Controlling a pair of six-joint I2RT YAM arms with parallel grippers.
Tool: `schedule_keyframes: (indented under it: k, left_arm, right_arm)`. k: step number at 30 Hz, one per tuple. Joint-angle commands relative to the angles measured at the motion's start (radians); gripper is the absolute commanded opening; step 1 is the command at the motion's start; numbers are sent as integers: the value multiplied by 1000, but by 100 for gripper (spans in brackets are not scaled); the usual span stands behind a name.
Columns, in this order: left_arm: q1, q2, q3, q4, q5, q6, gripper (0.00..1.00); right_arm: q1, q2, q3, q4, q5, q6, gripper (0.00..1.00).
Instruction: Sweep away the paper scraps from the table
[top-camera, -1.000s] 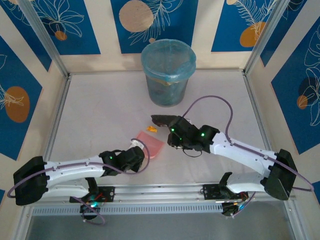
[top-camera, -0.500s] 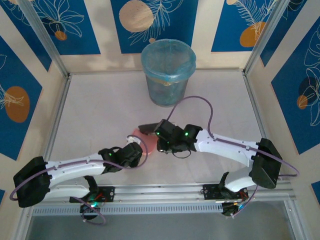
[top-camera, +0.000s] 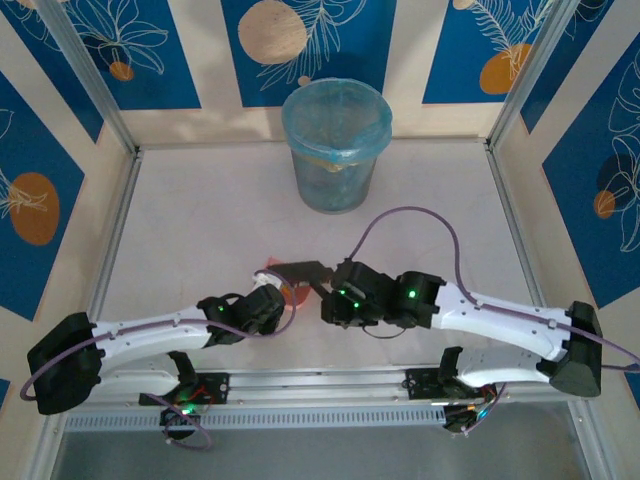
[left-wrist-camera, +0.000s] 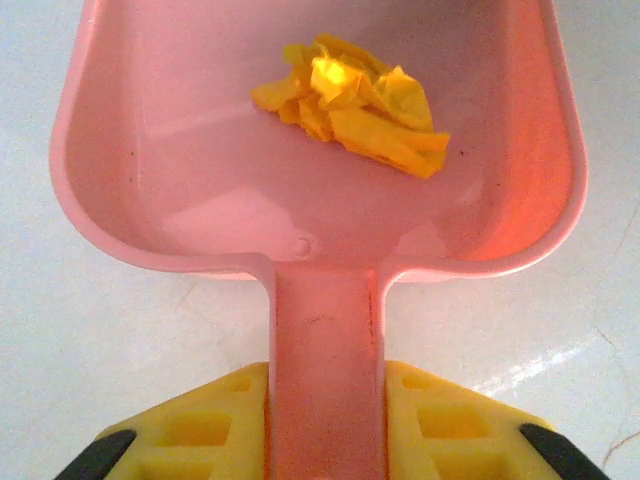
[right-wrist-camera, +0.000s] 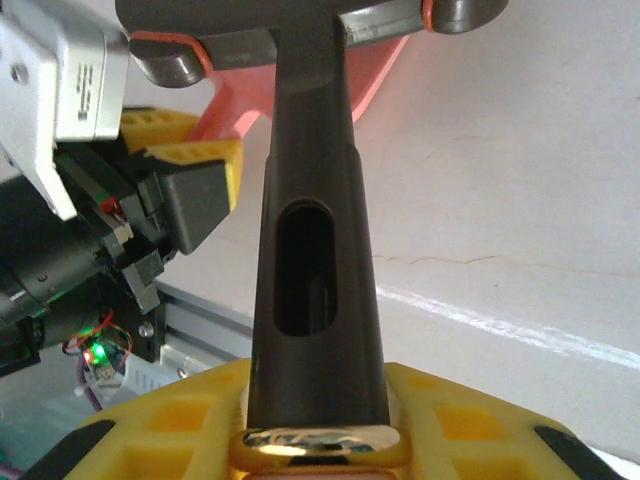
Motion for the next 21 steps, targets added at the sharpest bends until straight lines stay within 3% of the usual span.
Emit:
schedule_keyframes:
  k: [1, 6, 10, 18, 21]
  left_arm:
    - [12, -14, -17, -48, 10, 8, 0]
    - [13, -61, -32, -37, 9, 16, 0]
    - [13, -125, -54, -37, -11, 14, 0]
    - [12, -292, -95, -32, -44, 23, 0]
    - [12, -340, -108, -31, -50, 27, 0]
  right_arm:
    - [3, -73, 2, -75, 138, 36, 0]
    - [0, -196, 13, -186, 343, 5, 0]
    - [-27, -307, -21, -233, 437, -10, 0]
    - [-156, -465, -99, -303, 615, -9, 0]
    - [-272, -443, -131, -267, 631, -72, 0]
